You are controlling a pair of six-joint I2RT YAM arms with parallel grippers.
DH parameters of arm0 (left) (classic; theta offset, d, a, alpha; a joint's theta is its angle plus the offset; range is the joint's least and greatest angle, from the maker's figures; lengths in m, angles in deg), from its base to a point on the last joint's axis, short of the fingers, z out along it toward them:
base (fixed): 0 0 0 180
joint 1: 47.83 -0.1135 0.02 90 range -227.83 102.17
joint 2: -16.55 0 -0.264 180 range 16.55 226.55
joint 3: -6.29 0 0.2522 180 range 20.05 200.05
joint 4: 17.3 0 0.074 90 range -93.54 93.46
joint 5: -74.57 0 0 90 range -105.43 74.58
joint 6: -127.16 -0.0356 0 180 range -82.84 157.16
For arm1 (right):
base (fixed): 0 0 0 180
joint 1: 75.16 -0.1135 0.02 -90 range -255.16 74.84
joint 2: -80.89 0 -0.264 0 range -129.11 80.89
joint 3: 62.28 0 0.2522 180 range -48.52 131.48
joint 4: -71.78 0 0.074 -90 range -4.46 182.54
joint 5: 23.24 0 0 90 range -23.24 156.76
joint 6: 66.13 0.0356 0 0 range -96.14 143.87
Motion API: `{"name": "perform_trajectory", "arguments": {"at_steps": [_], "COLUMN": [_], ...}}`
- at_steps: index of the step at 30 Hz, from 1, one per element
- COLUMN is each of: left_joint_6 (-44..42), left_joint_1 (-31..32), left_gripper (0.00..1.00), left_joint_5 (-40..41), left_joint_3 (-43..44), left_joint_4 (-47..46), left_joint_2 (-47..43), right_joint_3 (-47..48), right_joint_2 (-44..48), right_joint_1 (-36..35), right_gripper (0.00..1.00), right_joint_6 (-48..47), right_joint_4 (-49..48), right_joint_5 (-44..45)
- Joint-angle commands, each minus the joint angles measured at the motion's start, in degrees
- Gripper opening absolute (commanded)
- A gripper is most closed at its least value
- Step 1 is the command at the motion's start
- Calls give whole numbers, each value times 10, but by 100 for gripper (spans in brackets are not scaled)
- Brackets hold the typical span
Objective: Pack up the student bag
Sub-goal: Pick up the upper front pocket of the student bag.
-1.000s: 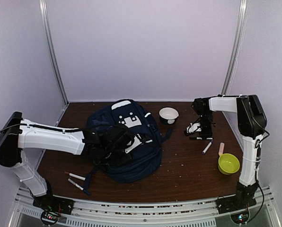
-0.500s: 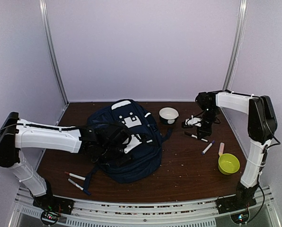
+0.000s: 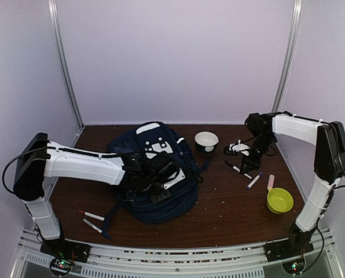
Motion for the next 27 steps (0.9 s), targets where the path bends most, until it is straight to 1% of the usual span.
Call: {"name": "perform_trajectory", "arguments": {"at_steps": [1, 4, 5, 11, 14, 16, 20, 22, 27], "left_joint_6": [3, 8, 9, 23, 36, 46, 54, 55, 58], "left_joint_1": [-12, -14, -16, -44, -61, -75, -94, -99, -104], "left_gripper": [16, 6, 0, 0, 0, 0, 0, 0, 0], "left_joint_5": [61, 42, 34, -18, -51, -73, -106, -116, -138], "left_joint_3": [19, 23, 24, 11, -2, -4, 4, 12, 27], "left_joint_4": [8, 4, 5, -9, -24, -27, -27, -24, -20], "left_joint_2": [-48, -87, -100, -141, -156, -162, -175, -182, -197], "right_joint_3": [-14, -27, -32, -44, -42, -38, -30, -17, 6], "right_joint_2": [47, 84, 97, 157, 177, 181, 171, 153, 111], "right_joint_1": [-8, -29, -40, -127, -181, -225, -294, -325, -381], "right_gripper": [0, 0, 0, 0, 0, 0, 0, 0, 0], "right_joint_6": [13, 17, 21, 36, 37, 37, 8, -7, -32], "right_joint_4": [3, -9, -17, -72, -114, -143, -202, -215, -270], "right_joint_5": [-59, -74, -71, -24, 18, 63, 142, 180, 239]}}
